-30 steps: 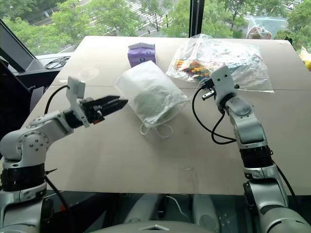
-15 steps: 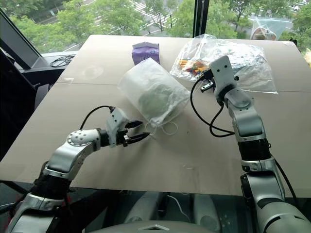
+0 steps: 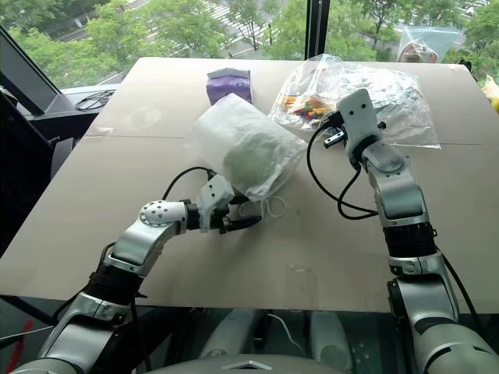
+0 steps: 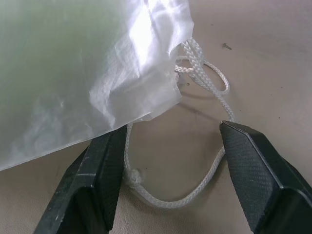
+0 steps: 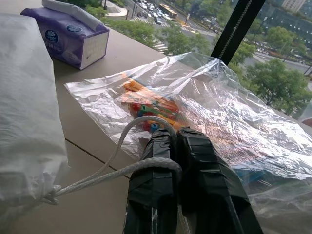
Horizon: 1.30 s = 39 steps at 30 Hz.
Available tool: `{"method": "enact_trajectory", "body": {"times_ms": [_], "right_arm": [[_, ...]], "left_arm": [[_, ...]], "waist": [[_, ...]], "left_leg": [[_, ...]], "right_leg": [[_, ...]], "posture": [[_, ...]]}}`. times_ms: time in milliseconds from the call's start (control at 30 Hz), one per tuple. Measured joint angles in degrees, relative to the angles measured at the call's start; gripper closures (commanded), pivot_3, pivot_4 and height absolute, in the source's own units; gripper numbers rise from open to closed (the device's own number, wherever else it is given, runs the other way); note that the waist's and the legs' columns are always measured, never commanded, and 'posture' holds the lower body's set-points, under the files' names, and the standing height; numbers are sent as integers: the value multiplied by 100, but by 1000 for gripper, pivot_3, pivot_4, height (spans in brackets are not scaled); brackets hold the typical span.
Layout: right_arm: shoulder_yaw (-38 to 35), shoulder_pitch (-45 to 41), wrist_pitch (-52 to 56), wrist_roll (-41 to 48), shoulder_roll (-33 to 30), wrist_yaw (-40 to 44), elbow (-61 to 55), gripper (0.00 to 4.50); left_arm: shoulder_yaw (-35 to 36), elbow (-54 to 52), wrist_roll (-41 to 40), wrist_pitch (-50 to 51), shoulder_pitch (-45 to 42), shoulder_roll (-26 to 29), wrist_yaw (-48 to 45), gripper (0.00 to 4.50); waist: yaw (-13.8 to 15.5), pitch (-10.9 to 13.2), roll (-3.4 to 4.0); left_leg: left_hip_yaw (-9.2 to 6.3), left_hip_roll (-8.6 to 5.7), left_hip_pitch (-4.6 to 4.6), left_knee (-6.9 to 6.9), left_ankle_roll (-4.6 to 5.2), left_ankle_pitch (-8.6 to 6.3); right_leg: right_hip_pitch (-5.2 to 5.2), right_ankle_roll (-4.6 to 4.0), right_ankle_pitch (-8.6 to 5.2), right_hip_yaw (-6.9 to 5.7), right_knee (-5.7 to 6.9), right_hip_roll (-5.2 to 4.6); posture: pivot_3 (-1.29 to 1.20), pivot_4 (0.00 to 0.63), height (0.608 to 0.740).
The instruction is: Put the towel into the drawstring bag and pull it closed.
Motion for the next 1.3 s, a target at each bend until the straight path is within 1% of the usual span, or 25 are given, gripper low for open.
{"method": "enact_trajectory", "body": {"times_ms": [100, 233, 300, 500, 833, 1033, 1133, 1200, 1233, 1267, 1300], "right_arm": [[-3, 0, 15, -2, 2, 1, -2, 4500], [-3, 1, 24, -5, 7, 4, -2, 4500], [-3, 0, 23, -6, 10, 6, -2, 4500], [-2, 0, 23, -16, 26, 6, -1, 4500], [-2, 0, 25, -20, 22, 36, -1, 4500], [0, -1, 25, -21, 23, 71, -1, 4500], [-1, 0, 25, -22, 23, 82, -2, 4500], [-1, 0, 27, -22, 23, 85, -3, 4500], [-1, 0, 31, -22, 23, 86, -7, 4500], [-1, 1, 36, -22, 23, 87, -13, 4500], [-1, 1, 38, -22, 23, 87, -18, 4500]], "left_arm": [[33, -23, -92, 277, -138, 148, -175, 1402], [400, -13, -392, 751, -515, 313, -367, 1402], [438, -85, -512, 938, -568, 329, -485, 1402], [117, -337, -532, 1196, -292, 254, -599, 1402], [18, -441, -344, 1191, -202, 112, -385, 1402], [-93, -416, -222, 1094, -148, -200, -225, 1402], [-119, -415, -98, 997, -123, -315, -86, 2238], [-169, -415, 48, 876, -96, -382, 56, 3111], [-201, -417, 117, 815, -91, -383, 116, 3687], [-207, -418, 182, 753, -78, -385, 168, 4080], [-206, -421, 215, 715, -63, -385, 192, 4304]], "waist": [[1, 0, 0], [1, 1, 0], [-2, 1, 0], [-2, 1, 0], [8, 1, 0], [10, 1, 0], [10, 1, 0], [11, 1, 0], [13, 0, 0], [12, 0, 0], [10, 0, 0]], "left_leg": [[-2, 1, -1, 0, -1, 1], [-2, 2, -1, 1, -3, 2], [1, 2, -1, 1, -5, 3], [1, 3, -1, -2, -8, 5], [1, 3, 0, 2, -6, 4], [2, 3, -1, 2, -6, 4], [2, 3, 1, 2, -6, 4], [2, 3, 0, 3, -6, 4], [2, 3, 1, 3, -6, 4], [2, 3, 1, 3, -6, 4], [2, 3, 1, 3, -6, 4]], "right_leg": [[-1, -1, 0, -3, 2, 3], [-1, -1, 1, -2, 2, 4], [0, -1, 1, 2, 0, 3], [-2, -2, 1, 2, 2, 4], [-1, -4, 3, 2, 2, 4], [-1, -4, 3, 2, 3, 4], [-1, -4, 3, 2, 4, 5], [-1, -4, 3, 2, 4, 5], [0, -4, 4, 2, 4, 5], [-1, -4, 4, 2, 4, 5], [0, -4, 4, 2, 4, 5]], "posture": [[0, 150, 739], [0, 150, 739], [0, 150, 739], [0, 150, 739], [0, 150, 739], [0, 150, 739], [0, 150, 739], [0, 150, 739], [0, 150, 739], [0, 150, 739], [0, 150, 739]]}}
